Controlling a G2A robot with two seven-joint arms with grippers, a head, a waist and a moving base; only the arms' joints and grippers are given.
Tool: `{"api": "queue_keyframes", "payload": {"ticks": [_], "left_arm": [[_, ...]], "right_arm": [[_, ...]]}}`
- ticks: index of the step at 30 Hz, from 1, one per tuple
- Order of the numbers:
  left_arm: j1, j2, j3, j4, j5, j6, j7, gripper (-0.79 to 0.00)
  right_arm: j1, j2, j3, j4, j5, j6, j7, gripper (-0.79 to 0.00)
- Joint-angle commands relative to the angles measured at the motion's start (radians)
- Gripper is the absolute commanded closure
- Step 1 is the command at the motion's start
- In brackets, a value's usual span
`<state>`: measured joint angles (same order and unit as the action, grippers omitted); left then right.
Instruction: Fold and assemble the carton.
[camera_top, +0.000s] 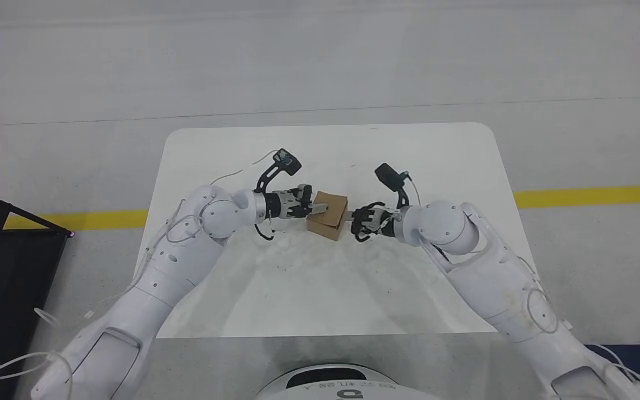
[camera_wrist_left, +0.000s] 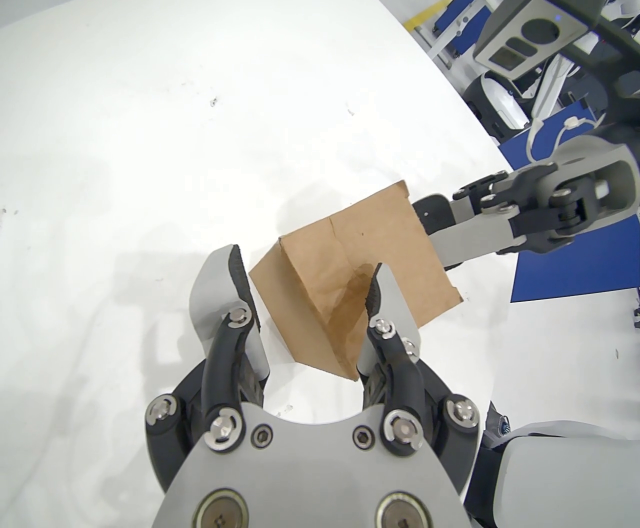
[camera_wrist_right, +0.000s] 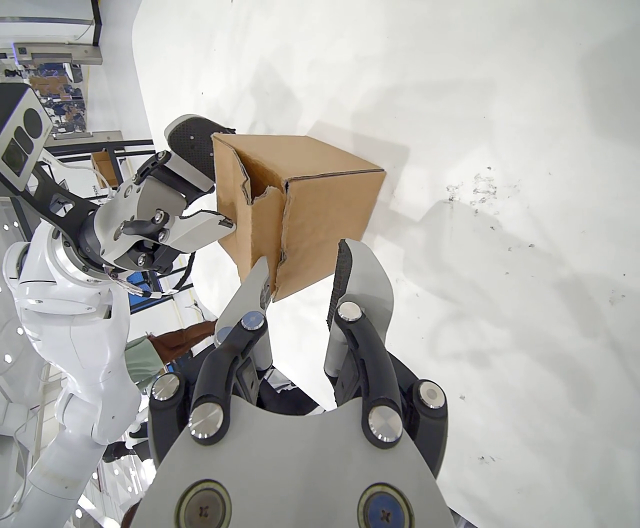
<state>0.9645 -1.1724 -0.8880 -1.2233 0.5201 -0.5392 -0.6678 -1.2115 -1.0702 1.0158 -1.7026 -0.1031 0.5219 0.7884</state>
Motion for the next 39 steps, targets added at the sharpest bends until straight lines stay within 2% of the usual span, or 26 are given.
{"api": "queue_keyframes", "payload": {"ticks": [1, 7, 10, 11, 14, 24, 30, 34, 39], "left_arm": [[0.0, 0.0, 0.0, -0.001, 0.003, 0.001, -0.001, -0.486], [0.001, 0.0, 0.001, -0.003, 0.01, 0.004, -0.004, -0.486], [0.002, 0.0, 0.0, -0.003, 0.013, 0.004, -0.003, -0.486], [0.002, 0.0, -0.001, -0.003, 0.014, 0.004, -0.002, -0.483], [0.003, 0.001, -0.003, -0.004, 0.016, 0.006, -0.003, -0.486], [0.006, 0.002, -0.008, -0.004, 0.014, 0.005, -0.004, -0.462], [0.005, 0.001, -0.008, -0.001, 0.01, 0.002, -0.006, -0.453], [0.005, 0.0, -0.008, 0.0, 0.009, 0.003, -0.006, -0.456], [0.005, 0.0, -0.009, 0.001, 0.009, 0.003, -0.007, -0.453]], "right_arm": [[-0.001, 0.001, 0.001, -0.001, -0.008, 0.012, -0.001, -0.308], [-0.026, 0.006, 0.034, -0.014, 0.004, 0.019, -0.014, -0.329], [-0.051, 0.007, 0.07, -0.013, 0.062, -0.029, -0.04, -0.345], [-0.059, 0.006, 0.08, -0.012, 0.082, -0.049, -0.054, -0.391], [-0.058, 0.003, 0.074, 0.005, 0.096, -0.084, -0.06, -0.394], [0.063, -0.023, -0.035, 0.106, 0.049, 0.032, -0.035, -0.385], [0.047, -0.021, -0.018, 0.089, 0.059, 0.011, -0.042, -0.394], [0.03, -0.018, -0.005, 0.073, 0.058, 0.003, -0.045, -0.48], [0.011, -0.012, 0.016, 0.059, 0.051, 0.007, -0.046, -0.489]]}}
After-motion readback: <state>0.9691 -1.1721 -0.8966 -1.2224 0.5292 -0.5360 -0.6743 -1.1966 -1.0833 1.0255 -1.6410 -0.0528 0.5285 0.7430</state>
